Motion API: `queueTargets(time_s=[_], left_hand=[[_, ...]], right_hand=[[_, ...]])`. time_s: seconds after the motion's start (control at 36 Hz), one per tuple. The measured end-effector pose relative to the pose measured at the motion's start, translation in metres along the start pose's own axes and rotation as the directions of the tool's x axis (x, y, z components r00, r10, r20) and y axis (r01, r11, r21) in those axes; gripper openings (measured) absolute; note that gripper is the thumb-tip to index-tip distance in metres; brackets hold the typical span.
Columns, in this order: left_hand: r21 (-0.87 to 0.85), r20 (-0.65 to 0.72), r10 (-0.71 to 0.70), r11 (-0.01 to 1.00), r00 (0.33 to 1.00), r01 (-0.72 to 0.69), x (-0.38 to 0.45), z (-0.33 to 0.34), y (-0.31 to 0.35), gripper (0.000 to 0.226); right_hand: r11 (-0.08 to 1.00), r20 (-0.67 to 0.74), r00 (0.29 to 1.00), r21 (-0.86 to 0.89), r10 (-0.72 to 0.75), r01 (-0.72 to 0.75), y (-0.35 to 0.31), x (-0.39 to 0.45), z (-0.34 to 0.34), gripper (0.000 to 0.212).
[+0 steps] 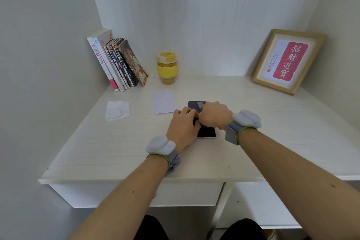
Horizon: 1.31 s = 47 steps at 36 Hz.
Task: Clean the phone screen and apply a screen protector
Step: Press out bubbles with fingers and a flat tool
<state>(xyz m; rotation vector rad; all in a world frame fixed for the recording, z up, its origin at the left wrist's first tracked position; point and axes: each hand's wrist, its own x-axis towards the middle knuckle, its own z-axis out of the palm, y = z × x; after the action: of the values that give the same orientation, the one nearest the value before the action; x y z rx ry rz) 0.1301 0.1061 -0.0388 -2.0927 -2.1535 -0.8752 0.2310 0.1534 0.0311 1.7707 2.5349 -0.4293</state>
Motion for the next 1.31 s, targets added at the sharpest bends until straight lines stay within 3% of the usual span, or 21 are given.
queueTargets(time_s=[0.42, 0.67, 0.86, 1.31], left_hand=[[0.022, -0.054, 0.012, 1.000, 0.998, -0.010, 0.002, 0.005, 0.001, 0.020], [0.030, -0.044, 0.008, 1.000, 0.999, -0.007, 0.002, 0.003, 0.001, 0.023], [0.016, -0.023, -0.015, 1.000, 1.000, 0.015, 0.001, 0.003, 0.001, 0.022], [0.029, -0.013, -0.015, 0.999, 1.000, 0.016, 0.000, 0.003, 0.002, 0.022]], right_hand=[[0.999, 0.045, 0.998, -0.009, -0.035, 0.035, 0.008, -0.005, -0.003, 0.019], [0.999, 0.049, 0.998, -0.003, -0.033, 0.033, 0.012, -0.010, -0.002, 0.027], [1.000, 0.076, 0.997, 0.021, -0.004, 0.002, 0.017, -0.037, -0.001, 0.017], [0.997, 0.023, 0.999, 0.067, -0.028, 0.026, 0.020, -0.017, -0.004, 0.018]])
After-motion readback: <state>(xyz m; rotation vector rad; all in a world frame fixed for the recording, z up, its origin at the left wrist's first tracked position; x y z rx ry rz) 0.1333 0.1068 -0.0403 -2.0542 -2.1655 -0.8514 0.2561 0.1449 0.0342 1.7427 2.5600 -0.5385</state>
